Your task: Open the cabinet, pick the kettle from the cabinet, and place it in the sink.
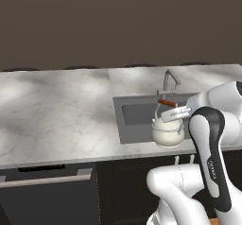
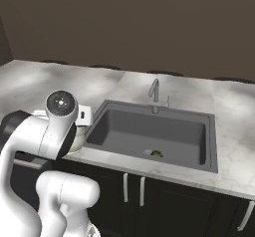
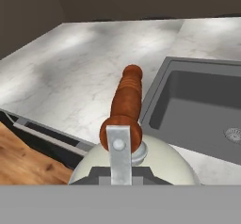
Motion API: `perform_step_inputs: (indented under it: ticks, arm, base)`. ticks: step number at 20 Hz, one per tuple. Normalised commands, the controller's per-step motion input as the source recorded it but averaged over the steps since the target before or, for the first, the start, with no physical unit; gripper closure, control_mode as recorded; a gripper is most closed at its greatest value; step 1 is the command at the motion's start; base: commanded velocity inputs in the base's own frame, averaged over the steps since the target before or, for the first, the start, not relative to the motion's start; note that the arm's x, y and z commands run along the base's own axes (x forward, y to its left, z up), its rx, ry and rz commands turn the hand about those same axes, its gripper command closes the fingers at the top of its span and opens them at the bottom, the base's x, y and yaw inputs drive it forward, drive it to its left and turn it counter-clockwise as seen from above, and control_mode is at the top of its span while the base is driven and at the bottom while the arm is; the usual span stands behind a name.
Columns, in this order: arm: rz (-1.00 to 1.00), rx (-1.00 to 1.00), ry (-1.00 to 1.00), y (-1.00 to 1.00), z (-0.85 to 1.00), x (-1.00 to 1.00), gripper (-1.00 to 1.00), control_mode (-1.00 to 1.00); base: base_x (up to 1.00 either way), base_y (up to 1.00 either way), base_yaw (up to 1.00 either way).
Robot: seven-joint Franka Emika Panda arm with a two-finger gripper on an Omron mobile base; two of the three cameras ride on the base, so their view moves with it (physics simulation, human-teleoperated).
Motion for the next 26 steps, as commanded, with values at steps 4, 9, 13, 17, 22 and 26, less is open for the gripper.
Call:
perform_step_inputs:
  ticks: [4, 9, 13, 17, 22, 26]
  arm:
    - [0.00, 0.00, 0.00, 0.00, 0.00, 0.00, 1.00, 1.00]
    - [0.00, 0.00, 0.00, 0.00, 0.00, 0.00, 1.00, 1.00]
    - [0.00, 0.00, 0.00, 0.00, 0.00, 0.00, 1.00, 1.00]
    - [0.00, 0.00, 0.00, 0.00, 0.00, 0.00, 1.00, 1.00]
    - [0.00, 0.00, 0.00, 0.00, 0.00, 0.00, 1.00, 1.00]
    - [0.00, 0.00, 0.00, 0.00, 0.00, 0.00, 1.00, 1.00]
  base:
    - [0.00, -0.05, 0.00]
    - [0.00, 0.00, 0.00]
    - [0.00, 0.00, 0.00]
    - [0.00, 0.00, 0.00]
    - [0.00, 0.00, 0.00]
    - [0.00, 0.00, 0.00]
